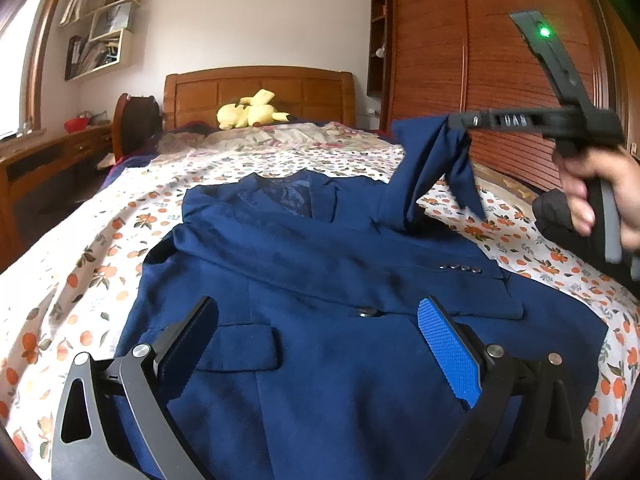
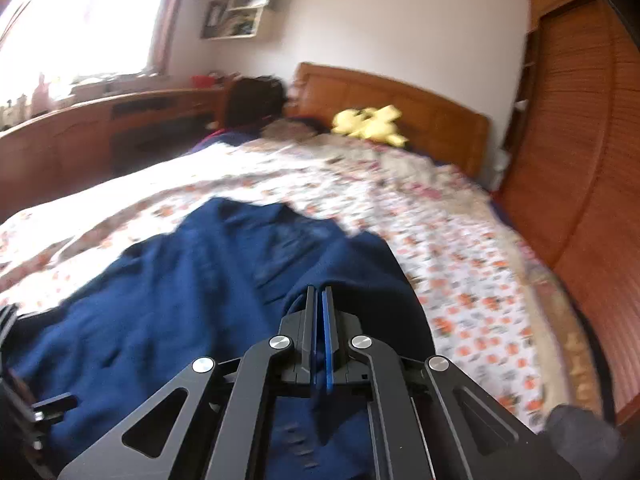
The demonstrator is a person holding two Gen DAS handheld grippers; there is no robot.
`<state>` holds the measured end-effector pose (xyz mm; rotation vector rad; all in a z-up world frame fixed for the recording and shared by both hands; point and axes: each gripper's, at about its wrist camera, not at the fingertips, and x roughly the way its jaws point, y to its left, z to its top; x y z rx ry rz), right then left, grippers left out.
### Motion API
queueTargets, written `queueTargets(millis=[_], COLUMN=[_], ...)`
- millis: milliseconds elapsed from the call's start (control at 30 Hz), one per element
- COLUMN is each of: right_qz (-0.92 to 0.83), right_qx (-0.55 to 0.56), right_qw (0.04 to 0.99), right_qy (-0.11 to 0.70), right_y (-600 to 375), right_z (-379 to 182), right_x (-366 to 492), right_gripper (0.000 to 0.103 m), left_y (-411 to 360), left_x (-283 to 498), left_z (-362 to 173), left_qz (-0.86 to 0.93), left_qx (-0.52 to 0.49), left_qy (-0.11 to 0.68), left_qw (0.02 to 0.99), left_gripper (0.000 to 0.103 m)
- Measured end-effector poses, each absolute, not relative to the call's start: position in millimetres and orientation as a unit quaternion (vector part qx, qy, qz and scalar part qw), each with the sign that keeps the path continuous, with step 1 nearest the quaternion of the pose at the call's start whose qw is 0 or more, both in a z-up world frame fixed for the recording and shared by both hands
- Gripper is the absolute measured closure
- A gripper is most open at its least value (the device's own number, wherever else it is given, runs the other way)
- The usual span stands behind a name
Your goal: Fold large clothes
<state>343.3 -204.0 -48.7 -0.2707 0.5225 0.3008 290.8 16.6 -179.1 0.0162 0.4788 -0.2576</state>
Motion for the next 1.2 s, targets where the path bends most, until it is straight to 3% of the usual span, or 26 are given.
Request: queueTargets(millis=[133,400,767,900,1200], right_qz=[0.172,0.168,0.142,0.145,0.172], right_qx=[-0.123,-0.089,-0.054,-0.051,-0.05], right_qw=[0.935,0.933,0.925,0.922,0.909], right_qy=[0.283,0.305,0.348,0.354,0.377], right_y=[-184.9,-192.6,-225.8,-233.8,-247.0], right_z=[-70.1,-87.8,-138.7,-152.8,-177.8], right_x=[328.1,294.9,263.2,258.2,248.9], right_gripper=[0.098,0.075,0.074,0.064,0.064], left_y=[21.2,21.0,10.6,5.8,-12.1], left_x=[287.6,285.4,287.6,288.6,298.7], left_z=[-178.9,-178.9,-182.6,-185.0,-180.9], left_qz=[-0.128,-0.131,-0.126,-0.121,-0.118], left_qx=[0.006,0.006,0.03,0.041,0.071], left_qy=[0.238,0.238,0.245,0.25,0.264], left_qw=[0.963,0.962,0.961,0.96,0.955], left_gripper=[0.003,0.003,0.003,0.003,0.003])
